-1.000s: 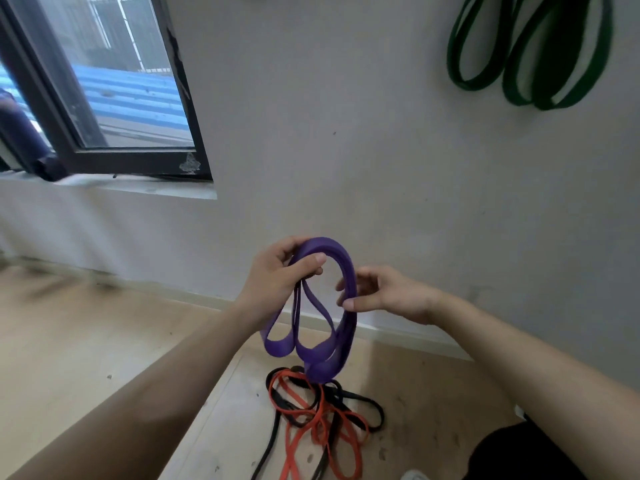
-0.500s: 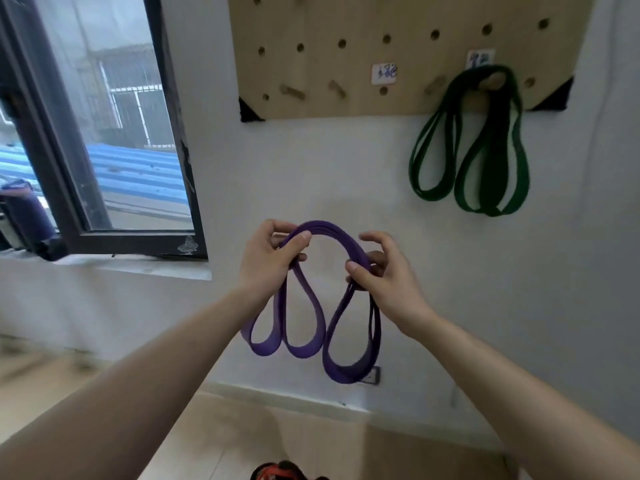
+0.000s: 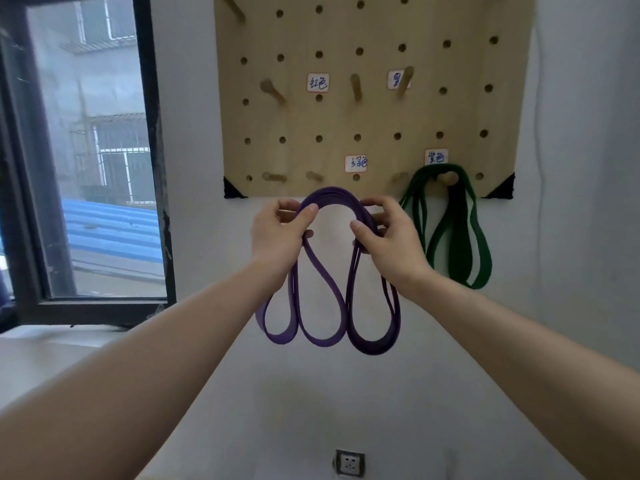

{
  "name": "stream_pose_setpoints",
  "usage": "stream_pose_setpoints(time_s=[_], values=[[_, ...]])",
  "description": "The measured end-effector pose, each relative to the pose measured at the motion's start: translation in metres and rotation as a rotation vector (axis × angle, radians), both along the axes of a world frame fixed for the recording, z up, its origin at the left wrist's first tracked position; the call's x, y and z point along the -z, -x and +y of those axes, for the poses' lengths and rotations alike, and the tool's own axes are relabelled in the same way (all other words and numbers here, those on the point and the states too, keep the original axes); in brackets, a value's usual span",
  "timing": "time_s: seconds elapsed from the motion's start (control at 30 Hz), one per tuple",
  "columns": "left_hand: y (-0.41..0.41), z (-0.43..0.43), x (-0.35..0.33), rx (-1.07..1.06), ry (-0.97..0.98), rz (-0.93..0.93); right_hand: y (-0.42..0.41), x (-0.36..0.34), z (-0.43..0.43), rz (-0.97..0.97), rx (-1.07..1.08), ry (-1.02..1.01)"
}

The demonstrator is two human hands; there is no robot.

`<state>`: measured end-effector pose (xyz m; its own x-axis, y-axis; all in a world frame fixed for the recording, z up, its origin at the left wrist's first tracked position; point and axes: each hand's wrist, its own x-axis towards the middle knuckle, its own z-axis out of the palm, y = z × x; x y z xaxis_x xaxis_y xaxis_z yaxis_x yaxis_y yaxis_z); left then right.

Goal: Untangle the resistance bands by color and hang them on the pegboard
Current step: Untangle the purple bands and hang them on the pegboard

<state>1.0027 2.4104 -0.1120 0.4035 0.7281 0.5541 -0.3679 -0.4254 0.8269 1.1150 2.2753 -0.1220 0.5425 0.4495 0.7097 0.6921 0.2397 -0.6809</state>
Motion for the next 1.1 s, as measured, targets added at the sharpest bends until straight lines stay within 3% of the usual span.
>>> stream_pose_setpoints(time_s=[0.43,0.63,0.93,1.1], values=[[-0.089,-0.031,-0.046,0.213,-0.074,-0.017,-0.06,-0.034,-0.015,0.064,0.193,-0.283],[-0.133,-0.027,-0.063,0.187,-0.175,-0.011,-0.087,-0.047,0.0,0.163,0.296,-0.335],[-0.156,0.001,-0.058,0.093,-0.266,-0.054,-0.095,-0.04,0.03,0.13,0.292,-0.317],[-0.159,0.012,-0.046,0.144,-0.335,0.022,-0.109,-0.026,0.018,-0.015,0.324,-0.153]])
